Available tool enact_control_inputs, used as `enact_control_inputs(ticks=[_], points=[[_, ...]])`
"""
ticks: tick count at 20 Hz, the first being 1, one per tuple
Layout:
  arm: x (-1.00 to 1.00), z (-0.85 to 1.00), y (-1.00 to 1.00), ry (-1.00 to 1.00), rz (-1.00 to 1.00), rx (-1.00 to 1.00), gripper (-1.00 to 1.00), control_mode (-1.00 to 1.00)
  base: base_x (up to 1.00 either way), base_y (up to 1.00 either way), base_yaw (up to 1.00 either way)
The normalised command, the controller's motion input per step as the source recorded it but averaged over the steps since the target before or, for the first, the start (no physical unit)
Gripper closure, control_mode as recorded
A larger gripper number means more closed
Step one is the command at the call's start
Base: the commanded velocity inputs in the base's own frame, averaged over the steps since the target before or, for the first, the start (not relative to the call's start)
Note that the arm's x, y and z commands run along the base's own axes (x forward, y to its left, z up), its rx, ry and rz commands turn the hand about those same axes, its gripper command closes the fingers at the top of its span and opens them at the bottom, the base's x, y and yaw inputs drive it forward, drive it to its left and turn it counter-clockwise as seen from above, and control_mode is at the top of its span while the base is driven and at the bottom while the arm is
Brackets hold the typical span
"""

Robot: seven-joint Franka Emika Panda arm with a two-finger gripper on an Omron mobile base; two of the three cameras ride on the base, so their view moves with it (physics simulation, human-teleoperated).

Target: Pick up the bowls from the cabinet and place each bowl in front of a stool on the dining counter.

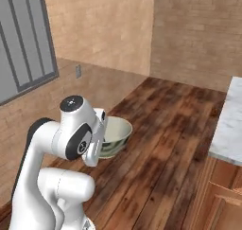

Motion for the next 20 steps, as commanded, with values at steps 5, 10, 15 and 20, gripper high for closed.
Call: enact_control_inputs(ticks=[5,10,15,20], points=[[0.0,0.0,0.0,0.0,0.0,0.0,1.0,1.0,0.59,0.56,-0.64],[0.0,0.0,0.0,0.0,0.0,0.0,1.0,1.0,0.73,0.68,-0.53],[0.0,0.0,0.0,0.0,0.0,0.0,1.0,1.0,0.78,0.48,-0.22],[0.0,0.0,0.0,0.0,0.0,0.0,1.0,1.0,0.95,0.09,-0.11]])
